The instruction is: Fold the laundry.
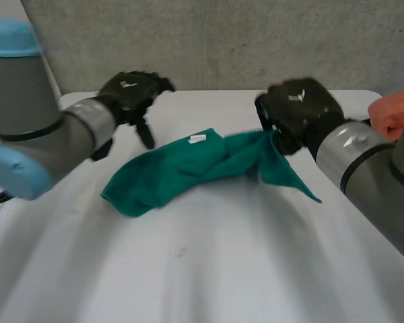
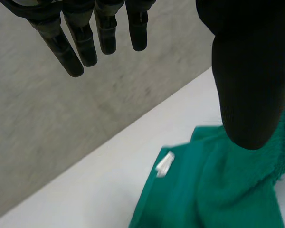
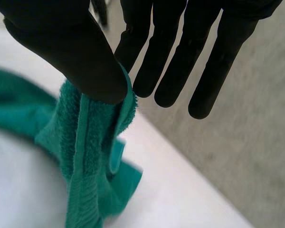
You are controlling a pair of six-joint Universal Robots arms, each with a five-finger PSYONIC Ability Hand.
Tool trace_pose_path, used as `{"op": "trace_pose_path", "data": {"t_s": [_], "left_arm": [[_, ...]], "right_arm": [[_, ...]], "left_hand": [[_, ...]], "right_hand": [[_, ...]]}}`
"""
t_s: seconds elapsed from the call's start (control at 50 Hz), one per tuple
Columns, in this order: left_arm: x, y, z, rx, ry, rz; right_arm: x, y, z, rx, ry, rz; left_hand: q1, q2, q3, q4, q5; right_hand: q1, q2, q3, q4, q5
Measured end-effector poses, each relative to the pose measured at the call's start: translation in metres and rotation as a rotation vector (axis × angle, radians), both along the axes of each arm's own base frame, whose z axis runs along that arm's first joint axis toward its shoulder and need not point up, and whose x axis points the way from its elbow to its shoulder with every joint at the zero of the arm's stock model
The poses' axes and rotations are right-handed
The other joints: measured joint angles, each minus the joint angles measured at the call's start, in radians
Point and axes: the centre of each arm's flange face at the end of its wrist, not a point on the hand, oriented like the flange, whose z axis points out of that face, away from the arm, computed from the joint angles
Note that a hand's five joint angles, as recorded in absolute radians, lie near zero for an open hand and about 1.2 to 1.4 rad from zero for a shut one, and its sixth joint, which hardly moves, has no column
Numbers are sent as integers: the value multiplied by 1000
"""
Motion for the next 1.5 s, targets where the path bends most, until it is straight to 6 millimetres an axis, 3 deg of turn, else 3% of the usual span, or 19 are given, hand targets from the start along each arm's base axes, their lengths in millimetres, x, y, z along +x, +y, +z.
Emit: {"op": "trace_pose_path", "data": {"t_s": [0.08, 0.16, 0.24, 0.26, 0.32, 0.4, 0.5, 0.6, 0.68, 0.76, 0.84, 0.94, 1.02, 1.08, 1.18, 1.34, 1.42, 1.5], "left_arm": [[-41, -1, -19, -22, -44, -106], [-66, 6, -47, 12, -127, -202], [-76, 17, -70, 96, -205, -284], [-76, 18, -73, 114, -217, -296], [-73, 14, -72, 135, -230, -292], [-62, -6, -47, 67, -196, -195], [-47, -26, 13, -100, -56, -56], [-32, -19, 82, -258, 133, 11], [-21, -6, 100, -310, 213, 38], [-17, 5, 82, -287, 227, 61], [-18, 20, 36, -191, 206, 74], [-25, 42, -35, 8, 161, 67], [-24, 52, -70, 173, 117, 76], [-17, 53, -75, 268, 86, 100], [-2, 44, -54, 316, 58, 128], [25, 10, -12, 195, -9, 105], [32, -13, -13, 137, -91, 75], [31, -31, -32, 137, -194, 19]], "right_arm": [[7, 18, 28, -75, -70, 81], [10, 29, 43, -119, -115, 131], [8, 23, 45, -129, -127, 113], [7, 19, 44, -127, -124, 99], [4, 2, 35, -112, -104, 44], [2, -26, 24, -108, -69, -33], [2, -60, 26, -162, -44, -141], [8, -80, 45, -237, -78, -226], [17, -79, 51, -255, -113, -221], [26, -71, 38, -220, -105, -181], [33, -62, 4, -148, -57, -132], [35, -54, -59, -31, 47, -91], [29, -51, -101, 39, 140, -93], [22, -50, -121, 74, 196, -107], [11, -51, -131, 106, 234, -128], [1, -48, -133, 130, 243, -130], [1, -45, -134, 135, 244, -119], [2, -43, -133, 139, 245, -109]], "left_hand": [[-25, -16, -28, -28, -10], [16, 37, 8, 21, 33], [789, 727, 676, 697, 697], [888, 839, 810, 830, 827], [899, 947, 918, 940, 901], [899, 952, 924, 947, 901], [899, 952, 924, 947, 901], [899, 953, 924, 948, 901], [899, 954, 927, 948, 901], [899, 954, 927, 948, 901], [899, 955, 928, 948, 901], [893, 930, 908, 923, 897], [520, 577, 563, 571, 579], [281, 330, 315, 320, 326], [121, 137, 121, 123, 125], [127, 134, 117, 122, 129], [130, 154, 137, 147, 160], [191, 210, 193, 209, 218]], "right_hand": [[0, 0, 0, 0, 0], [0, 0, 0, 0, 0], [0, 0, 0, 0, 0], [0, 0, 0, 0, 0], [0, 0, 0, 0, 0], [0, 0, 0, 1, 0], [0, 0, 0, 3, 0], [0, 0, 0, 3, 0], [0, 0, 0, 3, 0], [0, 0, 0, 3, 5], [0, 0, 0, 3, 5], [0, 0, 0, 3, 5], [0, 0, 0, 3, 5], [0, 0, 0, 3, 5], [0, 0, 0, 3, 5], [0, 0, 0, 3, 5], [0, 0, 0, 3, 5], [0, 0, 0, 3, 5]]}}
